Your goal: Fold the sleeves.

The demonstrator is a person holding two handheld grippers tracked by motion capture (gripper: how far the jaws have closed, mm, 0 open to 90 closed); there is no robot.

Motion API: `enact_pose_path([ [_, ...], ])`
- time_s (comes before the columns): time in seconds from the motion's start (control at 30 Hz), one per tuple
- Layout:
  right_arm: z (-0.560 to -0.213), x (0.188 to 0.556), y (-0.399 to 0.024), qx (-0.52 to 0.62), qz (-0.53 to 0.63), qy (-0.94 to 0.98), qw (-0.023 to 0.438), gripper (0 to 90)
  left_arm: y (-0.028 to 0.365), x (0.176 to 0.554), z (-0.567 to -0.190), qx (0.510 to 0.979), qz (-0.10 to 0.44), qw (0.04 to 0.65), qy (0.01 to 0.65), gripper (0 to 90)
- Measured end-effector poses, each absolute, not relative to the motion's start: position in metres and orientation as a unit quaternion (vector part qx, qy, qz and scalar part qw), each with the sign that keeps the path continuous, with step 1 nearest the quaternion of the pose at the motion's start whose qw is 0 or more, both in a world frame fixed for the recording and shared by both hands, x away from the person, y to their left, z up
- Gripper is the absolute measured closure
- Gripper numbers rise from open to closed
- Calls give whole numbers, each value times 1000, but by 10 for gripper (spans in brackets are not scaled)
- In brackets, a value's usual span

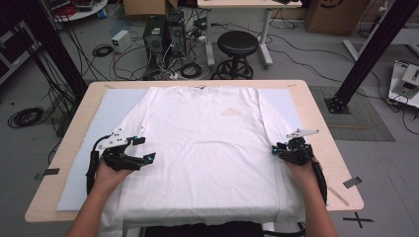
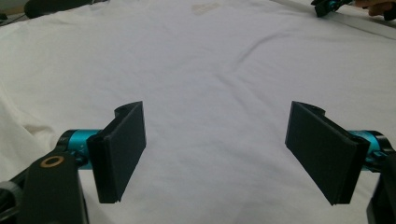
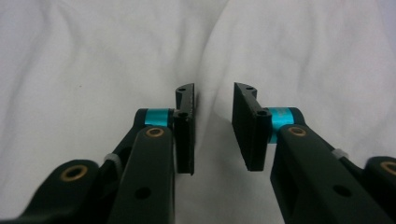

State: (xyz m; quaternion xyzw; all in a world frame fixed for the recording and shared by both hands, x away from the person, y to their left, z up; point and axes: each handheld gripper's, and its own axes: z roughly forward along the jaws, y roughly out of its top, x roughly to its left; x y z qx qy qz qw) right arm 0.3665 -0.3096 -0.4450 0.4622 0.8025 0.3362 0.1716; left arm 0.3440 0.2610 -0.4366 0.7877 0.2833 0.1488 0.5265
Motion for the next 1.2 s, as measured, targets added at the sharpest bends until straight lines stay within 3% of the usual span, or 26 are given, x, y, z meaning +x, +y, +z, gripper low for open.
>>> enact_pose_path([
  [0.33, -445, 364, -314, 462, 337, 801, 176, 878, 259, 344, -437, 789, 150, 525, 283, 204],
  [0.8, -433, 362, -309, 455, 368, 790, 184, 889, 259, 344, -436, 789, 151, 525, 283, 204],
  [1.2, -414, 362, -280, 420, 396, 793, 194, 889, 261, 342, -436, 787, 153, 527, 282, 204],
])
